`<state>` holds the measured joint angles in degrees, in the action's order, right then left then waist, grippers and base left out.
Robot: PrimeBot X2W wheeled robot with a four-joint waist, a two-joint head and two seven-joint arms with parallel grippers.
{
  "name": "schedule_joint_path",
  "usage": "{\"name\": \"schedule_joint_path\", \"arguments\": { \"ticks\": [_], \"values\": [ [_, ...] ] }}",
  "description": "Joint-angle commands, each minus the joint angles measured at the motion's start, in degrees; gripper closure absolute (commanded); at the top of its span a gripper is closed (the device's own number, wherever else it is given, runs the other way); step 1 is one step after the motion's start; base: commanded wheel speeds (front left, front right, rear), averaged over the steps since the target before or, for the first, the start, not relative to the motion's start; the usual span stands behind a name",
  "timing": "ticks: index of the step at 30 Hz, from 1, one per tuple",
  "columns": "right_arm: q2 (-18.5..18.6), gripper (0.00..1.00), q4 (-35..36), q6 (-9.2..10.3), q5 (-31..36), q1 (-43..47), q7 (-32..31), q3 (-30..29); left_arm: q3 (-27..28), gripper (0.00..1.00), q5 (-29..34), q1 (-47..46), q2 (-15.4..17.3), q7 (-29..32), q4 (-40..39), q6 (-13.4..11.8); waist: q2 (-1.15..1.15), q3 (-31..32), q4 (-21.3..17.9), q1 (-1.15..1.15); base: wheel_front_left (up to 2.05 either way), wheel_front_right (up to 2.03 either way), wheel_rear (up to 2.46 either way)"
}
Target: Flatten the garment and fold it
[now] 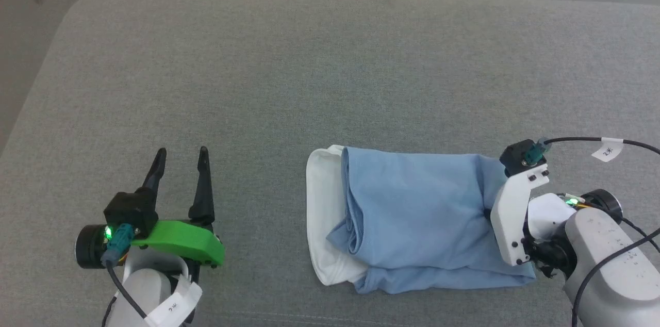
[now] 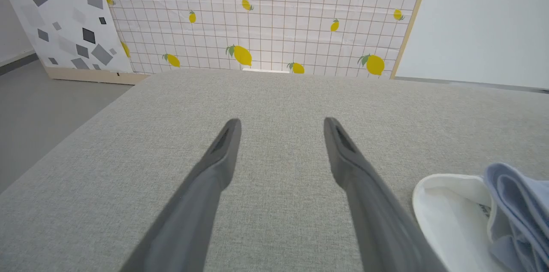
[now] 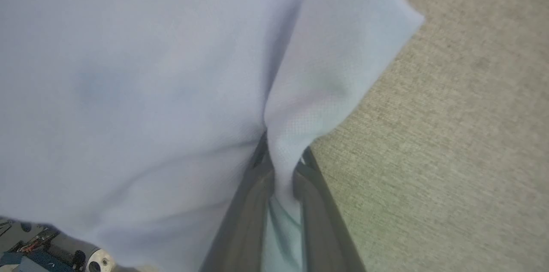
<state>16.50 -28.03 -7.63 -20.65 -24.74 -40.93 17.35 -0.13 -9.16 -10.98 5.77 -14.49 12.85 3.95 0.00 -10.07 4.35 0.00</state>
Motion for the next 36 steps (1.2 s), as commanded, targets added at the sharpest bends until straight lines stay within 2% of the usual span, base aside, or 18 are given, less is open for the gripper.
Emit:
{"name": "schedule_joint_path", "arguments": {
  "ticks": [1,7,11,13,14,15,21,25,30,36],
  "values": [
    [0.75,1.0,-0.88,0.14,0.02,0.08,0.19,0.82,-0.12,0.0,-0.49,-0.84,-0.16,-0.44,0.45,-0.11,0.0,0.84,0.34,0.0,0.0,0.0,0.0],
    [4.25,1.0,5.52,0.14,-1.64,-2.13,-0.6,4.18,-0.59,0.0,-0.83,0.55,-0.37,-0.47,1.18,-0.07,0.0,3.26,0.27,0.0,0.0,0.0,0.0],
    [7.08,1.0,9.61,0.14,-3.39,-3.37,-3.4,6.98,-0.6,0.0,-1.23,1.47,-0.41,-0.49,0.93,-0.14,0.0,3.54,-3.22,0.0,0.0,0.0,0.0],
    [8.94,1.0,11.15,0.14,-4.01,-4.51,-4.79,8.28,-0.73,0.0,-1.34,1.53,-0.37,-0.49,0.48,-0.07,0.0,2.85,-6.02,0.0,0.0,0.0,0.0],
    [11.48,1.0,12.66,0.14,-4.84,-7.46,-6.05,9.16,-1.37,0.0,-1.3,0.51,-0.25,-0.5,-0.43,0.14,0.0,0.45,-12.94,0.0,0.0,0.0,0.0],
    [11.7,1.0,12.64,0.14,-5.04,-8.26,-6.02,8.98,-1.59,0.0,-1.2,0.06,-0.12,-0.48,-0.66,0.2,0.0,-0.39,-14.95,0.0,0.0,0.0,0.0],
    [11.87,1.0,10.21,0.14,-4.87,-11.78,-4.68,6.88,-2.57,0.0,-0.36,-2.93,1.42,0.68,-2.31,0.47,0.0,-5.42,-24.2,0.0,0.0,0.0,0.0],
    [11.05,1.0,6.93,0.14,-4.11,-13.64,-2.38,3.85,-3.04,0.0,0.47,-4.65,3.01,2.07,-4.13,0.59,0.0,-8.8,-27.79,0.0,0.0,0.0,0.0],
    [11.04,1.0,2.72,0.14,-2.0,-15.76,0.39,-1.29,-3.18,0.0,1.34,-6.51,4.83,4.12,-8.15,0.49,0.0,-13.94,-28.75,0.0,0.0,0.0,0.0],
    [13.64,1.0,-1.66,0.14,1.22,-19.13,3.26,-10.13,-3.15,0.0,2.84,-8.18,7.37,7.79,-15.26,0.17,0.0,-21.58,-25.9,0.0,0.0,0.0,0.0]
  ]
}}
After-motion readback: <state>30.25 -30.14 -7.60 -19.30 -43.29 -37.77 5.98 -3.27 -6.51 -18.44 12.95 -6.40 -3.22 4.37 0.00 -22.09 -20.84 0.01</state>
